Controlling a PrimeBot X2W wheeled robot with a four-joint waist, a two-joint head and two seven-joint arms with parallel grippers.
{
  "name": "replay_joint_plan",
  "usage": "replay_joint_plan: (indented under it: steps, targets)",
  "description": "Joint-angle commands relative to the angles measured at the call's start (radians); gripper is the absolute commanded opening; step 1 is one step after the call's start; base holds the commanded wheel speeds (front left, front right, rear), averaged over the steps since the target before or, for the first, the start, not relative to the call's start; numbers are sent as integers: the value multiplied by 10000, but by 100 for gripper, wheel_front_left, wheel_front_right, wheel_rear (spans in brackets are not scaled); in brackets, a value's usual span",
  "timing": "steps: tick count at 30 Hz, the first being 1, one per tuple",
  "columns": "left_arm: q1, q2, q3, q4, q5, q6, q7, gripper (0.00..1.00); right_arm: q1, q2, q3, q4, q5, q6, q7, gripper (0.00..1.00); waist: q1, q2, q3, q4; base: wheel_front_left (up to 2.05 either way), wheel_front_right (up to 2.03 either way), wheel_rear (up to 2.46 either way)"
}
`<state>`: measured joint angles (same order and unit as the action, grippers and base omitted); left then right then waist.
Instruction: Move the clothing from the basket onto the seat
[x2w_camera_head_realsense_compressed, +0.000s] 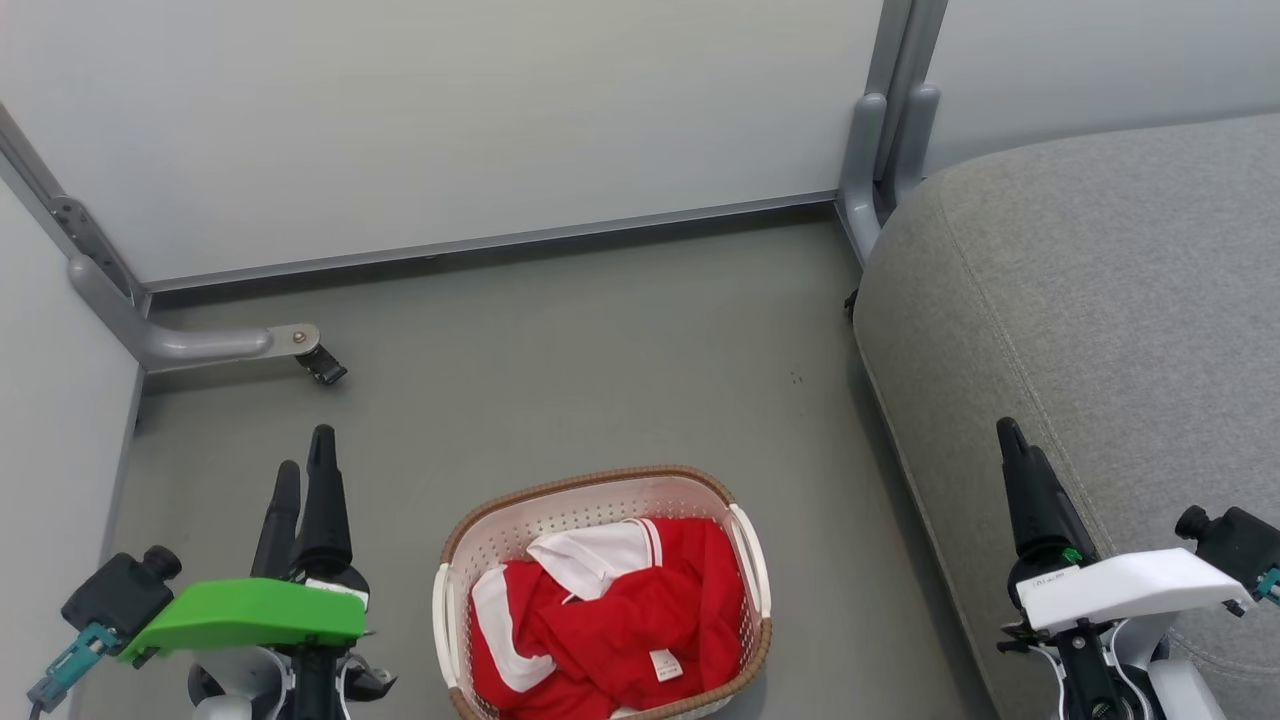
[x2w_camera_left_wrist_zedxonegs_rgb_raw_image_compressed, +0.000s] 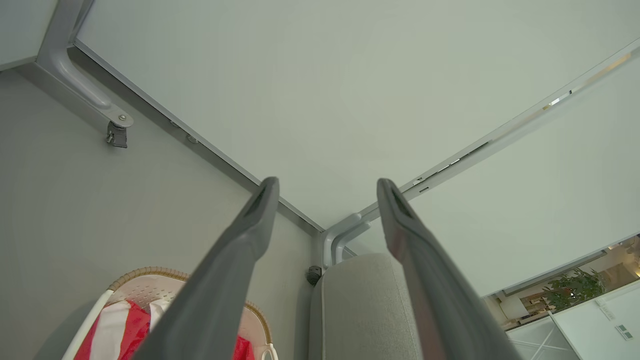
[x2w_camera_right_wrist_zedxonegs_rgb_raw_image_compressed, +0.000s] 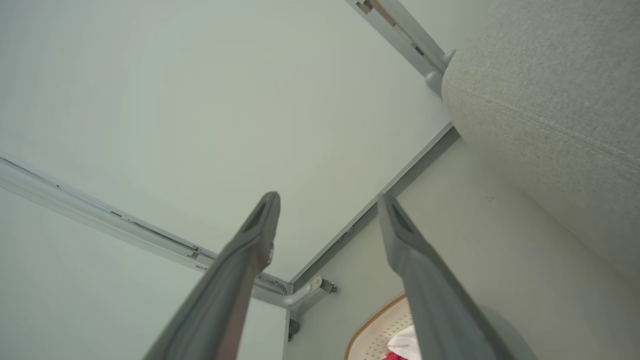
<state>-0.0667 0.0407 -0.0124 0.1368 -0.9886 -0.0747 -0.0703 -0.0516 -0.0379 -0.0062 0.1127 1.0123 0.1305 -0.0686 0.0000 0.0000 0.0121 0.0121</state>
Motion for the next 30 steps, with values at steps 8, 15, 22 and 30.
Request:
replay_joint_plan:
  steps: [8,15,22,30]
  targets:
    - [-204,75,-406,-206,1684,344,-314,100,30,-82,231,-300,-1461,2,-333,100,0,0,22,33,0,0,0]
    - [-203,82,-698,-95,2943,486,-517,100,99,-91,366,-328,-2411,2,-540,100,0,0,5,64,0,0,0]
    - [-185,89,-930,65,4042,606,-717,100,161,-99,506,-252,-3339,2,-735,100,0,0,-4,76,0,0,0]
    - [-261,96,-1172,199,5069,728,-920,100,169,-108,535,-71,-4419,2,-941,100,0,0,4,113,0,0,0]
